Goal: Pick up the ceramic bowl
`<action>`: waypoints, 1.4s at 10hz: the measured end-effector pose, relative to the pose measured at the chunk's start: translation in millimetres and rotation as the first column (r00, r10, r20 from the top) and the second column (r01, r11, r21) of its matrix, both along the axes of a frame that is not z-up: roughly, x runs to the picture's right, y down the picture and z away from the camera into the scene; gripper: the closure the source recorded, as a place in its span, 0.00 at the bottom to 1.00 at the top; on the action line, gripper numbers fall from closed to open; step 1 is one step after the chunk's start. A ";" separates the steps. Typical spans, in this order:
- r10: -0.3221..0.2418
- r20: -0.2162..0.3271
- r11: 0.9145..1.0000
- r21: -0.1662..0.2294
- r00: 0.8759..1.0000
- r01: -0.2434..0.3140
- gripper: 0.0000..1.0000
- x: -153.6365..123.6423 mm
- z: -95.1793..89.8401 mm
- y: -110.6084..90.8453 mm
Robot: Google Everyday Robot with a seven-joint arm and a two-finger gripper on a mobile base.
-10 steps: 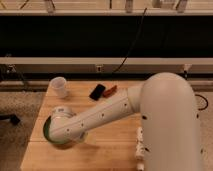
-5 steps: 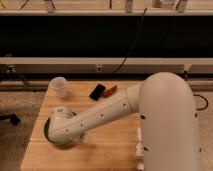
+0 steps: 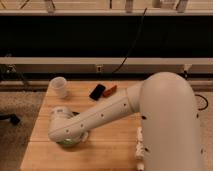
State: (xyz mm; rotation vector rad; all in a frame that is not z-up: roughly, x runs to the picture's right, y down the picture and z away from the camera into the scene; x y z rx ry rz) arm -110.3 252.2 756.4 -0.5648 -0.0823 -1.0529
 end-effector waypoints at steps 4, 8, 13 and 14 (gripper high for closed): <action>-0.002 0.003 1.000 0.011 1.000 0.002 0.99 6.7 -9.0 -10.4; -0.003 0.006 1.000 0.018 1.000 0.003 1.00 15.6 -24.3 -28.7; -0.003 0.026 1.000 0.020 1.000 0.002 1.00 27.9 -45.7 -56.5; -0.004 0.030 1.000 0.021 1.000 0.003 1.00 30.7 -49.2 -61.8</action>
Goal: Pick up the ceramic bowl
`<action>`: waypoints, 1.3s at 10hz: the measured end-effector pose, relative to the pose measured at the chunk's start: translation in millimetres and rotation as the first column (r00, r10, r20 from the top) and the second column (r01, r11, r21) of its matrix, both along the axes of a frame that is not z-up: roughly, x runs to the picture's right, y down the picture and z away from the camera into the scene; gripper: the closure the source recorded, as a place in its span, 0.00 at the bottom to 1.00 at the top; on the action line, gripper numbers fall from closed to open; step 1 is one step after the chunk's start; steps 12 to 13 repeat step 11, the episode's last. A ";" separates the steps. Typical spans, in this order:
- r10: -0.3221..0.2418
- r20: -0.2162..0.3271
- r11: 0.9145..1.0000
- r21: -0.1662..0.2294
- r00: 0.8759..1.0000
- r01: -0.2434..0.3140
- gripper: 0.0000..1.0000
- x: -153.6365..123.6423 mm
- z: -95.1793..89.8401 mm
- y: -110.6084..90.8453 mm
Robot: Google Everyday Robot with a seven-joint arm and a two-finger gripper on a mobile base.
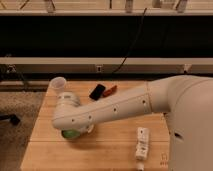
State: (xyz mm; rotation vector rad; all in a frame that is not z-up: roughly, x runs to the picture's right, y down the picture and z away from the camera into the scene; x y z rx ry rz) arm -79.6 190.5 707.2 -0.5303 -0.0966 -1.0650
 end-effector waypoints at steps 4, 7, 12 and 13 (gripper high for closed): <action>-0.002 0.017 1.000 0.004 1.000 0.002 1.00 5.2 -13.1 -17.1; -0.005 0.032 1.000 0.008 0.999 0.004 1.00 6.3 -19.0 -25.3; -0.008 0.043 1.000 0.012 0.999 0.007 1.00 10.2 -25.6 -34.2; -0.008 0.043 1.000 0.012 0.999 0.007 1.00 10.2 -25.6 -34.2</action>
